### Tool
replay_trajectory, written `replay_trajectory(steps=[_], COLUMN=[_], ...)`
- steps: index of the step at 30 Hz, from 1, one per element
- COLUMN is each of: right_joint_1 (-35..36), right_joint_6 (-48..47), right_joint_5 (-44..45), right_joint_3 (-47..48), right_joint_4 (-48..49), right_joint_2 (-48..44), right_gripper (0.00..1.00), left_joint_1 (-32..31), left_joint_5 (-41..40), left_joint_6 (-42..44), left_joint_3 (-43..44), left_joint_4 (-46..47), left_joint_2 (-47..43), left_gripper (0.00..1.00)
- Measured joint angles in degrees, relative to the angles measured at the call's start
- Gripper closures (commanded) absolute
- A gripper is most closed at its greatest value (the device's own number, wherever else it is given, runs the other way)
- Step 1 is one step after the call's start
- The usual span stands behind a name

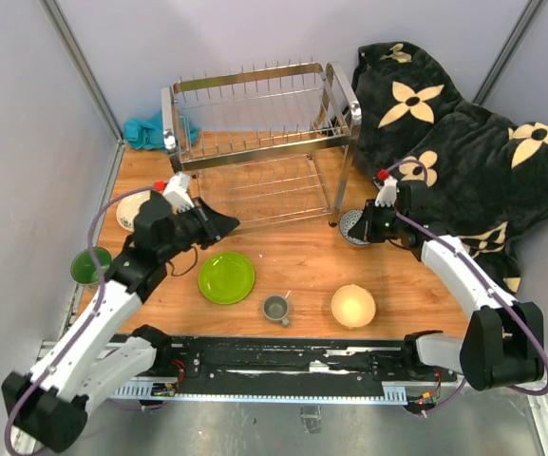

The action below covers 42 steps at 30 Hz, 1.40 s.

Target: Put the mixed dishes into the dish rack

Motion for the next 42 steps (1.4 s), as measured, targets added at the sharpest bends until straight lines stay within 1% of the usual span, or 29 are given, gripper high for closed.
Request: replay_trajectory(steps=[3, 7, 13, 21, 28, 32, 38, 42], right_joint_1=[-0.28, -0.31, -0.44, -0.92, -0.92, -0.92, -0.87, -0.76], right_joint_6=[0.33, 0.79, 0.92, 1.31, 2.71, 2.21, 1.77, 2.38], right_joint_5=[0.13, -0.39, -1.16, -2.97, -4.48, -4.31, -4.59, -6.62], right_joint_3=[0.85, 5.33, 12.04, 18.27, 24.41, 24.20, 18.27, 15.87], right_joint_4=[-0.87, -1.51, -0.57, 0.33, 1.09, -0.52, -3.19, -3.04], right_joint_2=[0.35, 4.35, 12.68, 21.38, 27.08, 25.83, 18.14, 16.59], right_gripper=[0.99, 0.99, 0.99, 0.99, 0.99, 0.99, 0.99, 0.99], left_joint_1=[-2.47, -2.58, -2.16, 3.98, 5.18, 5.18, 5.18, 5.18], left_joint_5=[-2.25, -4.72, -6.34, -3.50, -1.46, -0.59, -0.33, -0.15], left_joint_6=[-0.24, 0.17, 2.05, 4.44, 4.92, 4.57, 4.72, 4.90], left_joint_3=[-1.03, -2.05, -2.27, -2.32, -2.14, -2.14, -2.12, -1.95], left_joint_4=[5.99, 9.60, 11.58, 14.67, 16.63, 17.64, 18.84, 19.06], left_joint_2=[6.88, 11.56, 13.00, 16.06, 19.39, 20.09, 20.92, 21.84], left_gripper=[0.94, 0.94, 0.94, 0.94, 0.95, 0.95, 0.95, 0.95])
